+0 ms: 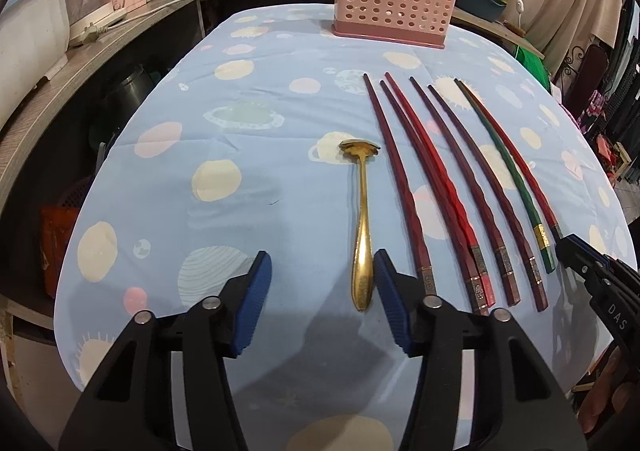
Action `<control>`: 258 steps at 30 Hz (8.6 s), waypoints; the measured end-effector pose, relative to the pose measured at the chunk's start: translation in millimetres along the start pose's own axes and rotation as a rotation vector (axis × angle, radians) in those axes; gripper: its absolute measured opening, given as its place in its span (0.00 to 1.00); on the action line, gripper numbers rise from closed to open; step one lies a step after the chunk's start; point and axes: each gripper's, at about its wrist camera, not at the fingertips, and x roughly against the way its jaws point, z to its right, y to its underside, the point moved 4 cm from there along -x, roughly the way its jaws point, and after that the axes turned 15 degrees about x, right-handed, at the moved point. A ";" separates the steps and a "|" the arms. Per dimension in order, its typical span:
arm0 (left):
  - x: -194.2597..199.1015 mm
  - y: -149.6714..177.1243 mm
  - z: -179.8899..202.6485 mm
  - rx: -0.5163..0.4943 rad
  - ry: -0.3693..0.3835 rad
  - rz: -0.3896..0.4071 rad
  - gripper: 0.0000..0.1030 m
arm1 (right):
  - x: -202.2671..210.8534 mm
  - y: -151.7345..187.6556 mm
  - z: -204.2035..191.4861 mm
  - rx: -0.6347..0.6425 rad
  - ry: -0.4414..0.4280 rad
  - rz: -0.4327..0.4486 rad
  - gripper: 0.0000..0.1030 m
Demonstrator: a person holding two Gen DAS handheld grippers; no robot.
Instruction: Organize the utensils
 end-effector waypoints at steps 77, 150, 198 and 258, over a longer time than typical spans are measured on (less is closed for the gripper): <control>59.2 -28.9 -5.1 0.046 0.147 0.082 0.00 | 96.4 -65.6 34.4 -0.101 -0.019 0.306 0.07; 118.9 -206.0 69.1 -0.036 0.208 0.240 0.01 | 103.4 -205.6 74.3 -0.088 -0.042 0.494 0.07; 32.9 -328.2 99.6 -0.013 0.088 0.288 0.56 | 15.7 -337.9 93.5 -0.126 -0.090 0.550 0.23; 16.5 -3.1 3.2 0.011 -0.006 0.036 0.66 | -6.6 -7.4 -24.6 0.082 -0.024 0.030 0.10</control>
